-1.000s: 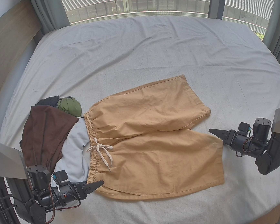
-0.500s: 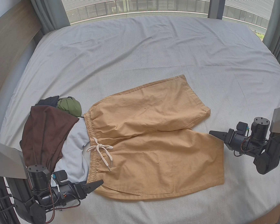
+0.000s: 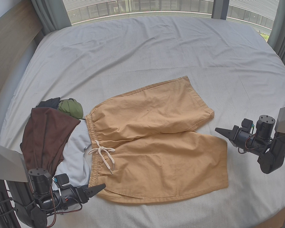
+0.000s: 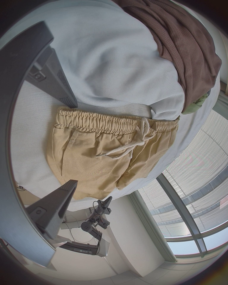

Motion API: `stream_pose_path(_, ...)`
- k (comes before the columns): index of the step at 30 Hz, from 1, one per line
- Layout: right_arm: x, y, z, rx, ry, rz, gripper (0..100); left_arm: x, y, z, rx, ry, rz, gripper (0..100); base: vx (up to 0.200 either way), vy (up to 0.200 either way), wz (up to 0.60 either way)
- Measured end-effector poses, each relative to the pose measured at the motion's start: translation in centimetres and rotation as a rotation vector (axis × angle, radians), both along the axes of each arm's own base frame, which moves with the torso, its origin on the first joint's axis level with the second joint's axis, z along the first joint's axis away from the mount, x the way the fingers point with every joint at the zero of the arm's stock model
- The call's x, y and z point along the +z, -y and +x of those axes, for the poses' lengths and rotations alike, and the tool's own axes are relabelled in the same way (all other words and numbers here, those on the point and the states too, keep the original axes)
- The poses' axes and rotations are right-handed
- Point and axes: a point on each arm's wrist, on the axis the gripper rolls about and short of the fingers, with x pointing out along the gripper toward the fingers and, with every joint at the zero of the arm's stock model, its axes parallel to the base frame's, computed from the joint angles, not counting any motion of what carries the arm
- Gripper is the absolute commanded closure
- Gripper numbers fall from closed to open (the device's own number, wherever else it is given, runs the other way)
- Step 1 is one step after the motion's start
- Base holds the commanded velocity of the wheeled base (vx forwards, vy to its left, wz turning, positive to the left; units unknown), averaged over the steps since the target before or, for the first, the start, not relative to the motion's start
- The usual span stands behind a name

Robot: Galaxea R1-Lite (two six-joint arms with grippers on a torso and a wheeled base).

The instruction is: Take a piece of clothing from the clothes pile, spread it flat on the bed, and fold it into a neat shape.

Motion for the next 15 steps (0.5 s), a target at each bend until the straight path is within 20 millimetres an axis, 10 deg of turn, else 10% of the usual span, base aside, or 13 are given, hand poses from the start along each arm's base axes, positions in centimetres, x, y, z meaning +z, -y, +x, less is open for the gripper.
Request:
stream_pose_path(10, -0.08, 0.36, -0.04, -0.010, 0.001, -0.008, 100, -0.05, 0.01, 0.00, 0.000, -0.002, 0.001, 0, 0.000, 0.000, 0.00)
stream_pose_path(11, -0.13, 0.45, -0.09, -0.012, 0.002, -0.013, 0, -0.07, 0.01, 0.00, -0.001, -0.002, 0.001, 0, 0.000, 0.000, 0.00)
stream_pose_path(15, -0.41, 0.99, -0.46, -0.023, 0.009, -0.053, 0, -0.08, -0.02, 0.01, 0.001, -0.002, 0.001, 0, 0.000, 0.000, 0.00)
